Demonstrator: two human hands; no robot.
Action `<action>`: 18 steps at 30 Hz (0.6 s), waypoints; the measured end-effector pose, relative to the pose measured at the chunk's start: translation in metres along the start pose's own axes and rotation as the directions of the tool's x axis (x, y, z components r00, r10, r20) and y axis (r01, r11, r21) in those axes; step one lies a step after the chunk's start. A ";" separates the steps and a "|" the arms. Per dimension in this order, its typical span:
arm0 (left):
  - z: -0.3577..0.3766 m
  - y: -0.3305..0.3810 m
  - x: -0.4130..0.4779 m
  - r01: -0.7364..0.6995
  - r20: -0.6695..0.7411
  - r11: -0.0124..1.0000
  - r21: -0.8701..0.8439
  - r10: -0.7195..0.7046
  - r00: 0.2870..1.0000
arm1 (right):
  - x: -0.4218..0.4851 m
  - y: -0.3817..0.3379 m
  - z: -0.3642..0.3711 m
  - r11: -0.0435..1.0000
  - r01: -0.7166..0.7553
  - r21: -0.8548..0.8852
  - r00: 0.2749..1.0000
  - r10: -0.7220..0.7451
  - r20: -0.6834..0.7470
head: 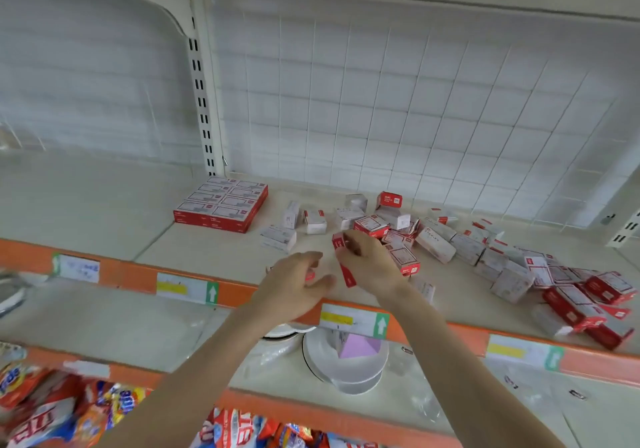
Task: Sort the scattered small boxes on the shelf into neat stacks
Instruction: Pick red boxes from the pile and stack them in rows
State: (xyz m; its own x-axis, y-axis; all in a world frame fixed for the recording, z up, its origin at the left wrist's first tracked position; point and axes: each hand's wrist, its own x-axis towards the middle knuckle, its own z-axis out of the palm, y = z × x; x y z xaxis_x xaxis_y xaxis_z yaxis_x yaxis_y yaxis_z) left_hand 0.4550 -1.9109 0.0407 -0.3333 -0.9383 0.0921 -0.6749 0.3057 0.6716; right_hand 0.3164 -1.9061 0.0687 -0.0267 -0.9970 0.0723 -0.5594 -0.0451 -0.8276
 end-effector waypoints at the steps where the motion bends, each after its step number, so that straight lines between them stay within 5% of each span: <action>1: 0.002 0.003 -0.001 0.015 0.038 0.997 -0.073 -0.012 0.999 | 0.001 -0.002 0.006 0.998 -0.022 0.052 1.000 0.023 -0.017; 10: -0.012 -0.008 0.000 0.010 -0.086 0.899 -0.438 -0.053 0.995 | -0.003 -0.008 0.028 0.821 -0.013 0.571 1.000 -0.002 0.025; 14: -0.022 -0.013 -0.003 -0.100 -0.225 0.962 -0.253 0.042 0.974 | -0.010 -0.010 0.033 0.813 0.005 0.583 0.999 -0.027 0.029; 18: -0.025 -0.023 -0.003 -0.128 -0.219 0.992 0.021 0.130 0.967 | -0.014 -0.013 0.036 0.799 -0.003 0.601 1.000 0.016 -0.015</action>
State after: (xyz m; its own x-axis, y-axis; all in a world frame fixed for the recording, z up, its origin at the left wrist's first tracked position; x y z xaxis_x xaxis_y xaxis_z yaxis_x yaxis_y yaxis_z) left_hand 0.4880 -1.9193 0.0440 -0.2654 -0.9032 0.3373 -0.6406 0.4267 0.6384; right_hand 0.3541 -1.8940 0.0579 -0.0477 -0.9966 0.0678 0.0507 -0.0702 -0.9962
